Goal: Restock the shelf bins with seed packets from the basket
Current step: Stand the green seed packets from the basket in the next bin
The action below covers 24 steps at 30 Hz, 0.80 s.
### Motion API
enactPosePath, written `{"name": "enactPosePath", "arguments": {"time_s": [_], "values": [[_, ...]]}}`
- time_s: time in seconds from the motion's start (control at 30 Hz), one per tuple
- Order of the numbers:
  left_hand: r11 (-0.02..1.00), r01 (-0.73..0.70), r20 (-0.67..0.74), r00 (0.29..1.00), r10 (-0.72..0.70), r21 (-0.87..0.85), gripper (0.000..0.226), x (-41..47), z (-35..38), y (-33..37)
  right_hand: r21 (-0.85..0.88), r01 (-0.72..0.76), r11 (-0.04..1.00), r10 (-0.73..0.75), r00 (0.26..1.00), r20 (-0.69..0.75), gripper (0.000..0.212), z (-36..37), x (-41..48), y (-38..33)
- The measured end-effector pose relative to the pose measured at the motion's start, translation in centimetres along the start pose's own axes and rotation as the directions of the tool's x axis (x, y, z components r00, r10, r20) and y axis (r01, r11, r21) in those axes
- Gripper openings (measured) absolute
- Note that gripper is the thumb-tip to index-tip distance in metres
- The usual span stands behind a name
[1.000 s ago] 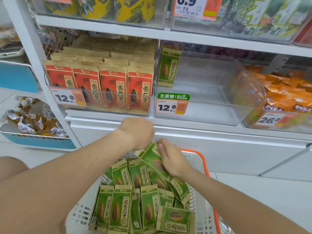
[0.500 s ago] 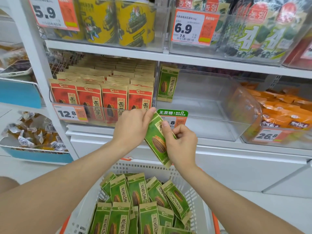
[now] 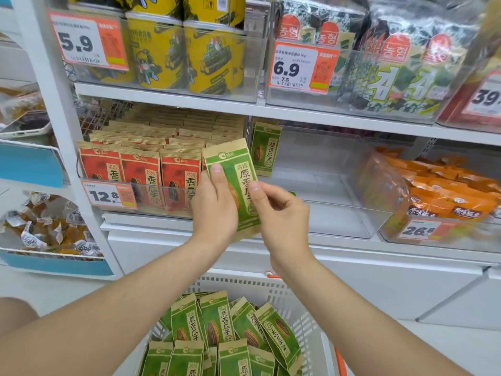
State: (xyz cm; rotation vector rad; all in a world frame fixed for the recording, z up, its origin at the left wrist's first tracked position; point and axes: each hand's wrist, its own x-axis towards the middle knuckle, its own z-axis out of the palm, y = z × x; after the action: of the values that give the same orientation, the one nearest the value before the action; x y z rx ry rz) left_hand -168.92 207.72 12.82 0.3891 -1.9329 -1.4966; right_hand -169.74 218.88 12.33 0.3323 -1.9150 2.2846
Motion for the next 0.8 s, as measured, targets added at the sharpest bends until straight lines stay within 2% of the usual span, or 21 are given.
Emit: {"name": "enactPosePath", "arguments": {"time_s": [0.07, 0.13, 0.2, 0.27, 0.33, 0.4, 0.43, 0.53, 0.6, 0.63, 0.7, 0.73, 0.8], "values": [[1.000, -0.021, -0.046, 0.999, 0.021, -0.002, 0.042, -0.4, -0.1, 0.3, 0.104, -0.149, 0.983, 0.148, 0.989, 0.017, 0.016, 0.6, -0.6, 0.3], [0.998, -0.059, -0.062, 0.996, 0.057, -0.019, 0.036, -0.6, -0.4, 0.4, 0.194, -0.310, 0.931, 0.294, 0.950, 0.109, 0.022, 0.8, -0.4, 0.2], [0.995, -0.100, -0.071, 0.993, 0.099, -0.014, 0.035, -0.2, -0.7, 0.4, 0.185, -0.359, 0.915, 0.324, 0.926, 0.194, 0.022, 0.5, 0.3, -0.2], [0.989, -0.146, -0.064, 0.987, 0.147, 0.012, 0.035, 0.5, -0.9, 0.5, 0.076, -0.250, 0.965, 0.233, 0.955, 0.184, 0.024, 0.0, 1.3, -0.7], [0.983, -0.184, -0.025, 0.982, 0.185, 0.025, 0.034, 1.0, -1.0, 0.7, -0.023, -0.124, 0.992, 0.126, 0.965, 0.229, 0.035, -0.6, 2.2, -1.3], [0.971, -0.237, 0.051, 0.971, 0.235, 0.042, 0.033, 1.0, -0.8, 0.9, -0.086, 0.020, 0.996, 0.010, 0.943, 0.333, 0.027, -1.0, 2.8, -1.8], [0.964, -0.264, 0.088, 0.962, 0.259, 0.041, 0.032, 1.0, -0.7, 1.0, -0.112, 0.090, 0.990, -0.047, 0.939, 0.341, 0.022, -1.2, 3.2, -2.0], [0.931, -0.351, 0.139, 0.931, 0.337, 0.098, 0.031, 1.2, -0.6, 1.1, -0.156, 0.299, 0.941, -0.274, 0.948, 0.161, 0.012, -2.2, 4.7, -2.3], [0.886, -0.420, 0.184, 0.904, 0.387, 0.198, 0.019, 1.7, -0.5, 0.6, -0.331, 0.445, 0.832, -0.458, 0.888, 0.044, 0.016, -3.2, 5.8, -2.2], [0.839, -0.473, 0.224, 0.878, 0.423, 0.270, 0.011, 2.0, -0.4, 0.1, -0.443, 0.486, 0.753, -0.533, 0.846, 0.022, 0.019, -3.8, 6.3, -2.1], [0.692, -0.581, 0.345, 0.813, 0.469, 0.428, 0.023, 2.2, -0.5, -0.7, -0.605, 0.523, 0.600, -0.631, 0.775, 0.045, 0.023, -4.6, 7.6, -1.8], [0.602, -0.633, 0.410, 0.774, 0.482, 0.487, 0.032, 2.3, -0.6, -1.1, -0.646, 0.530, 0.549, -0.637, 0.766, 0.086, 0.023, -4.9, 8.3, -1.6], [0.415, -0.694, 0.514, 0.718, 0.469, 0.589, 0.047, 2.3, -0.6, -1.6, -0.687, 0.504, 0.524, -0.548, 0.816, 0.182, 0.022, -5.2, 9.9, -1.3]]}}
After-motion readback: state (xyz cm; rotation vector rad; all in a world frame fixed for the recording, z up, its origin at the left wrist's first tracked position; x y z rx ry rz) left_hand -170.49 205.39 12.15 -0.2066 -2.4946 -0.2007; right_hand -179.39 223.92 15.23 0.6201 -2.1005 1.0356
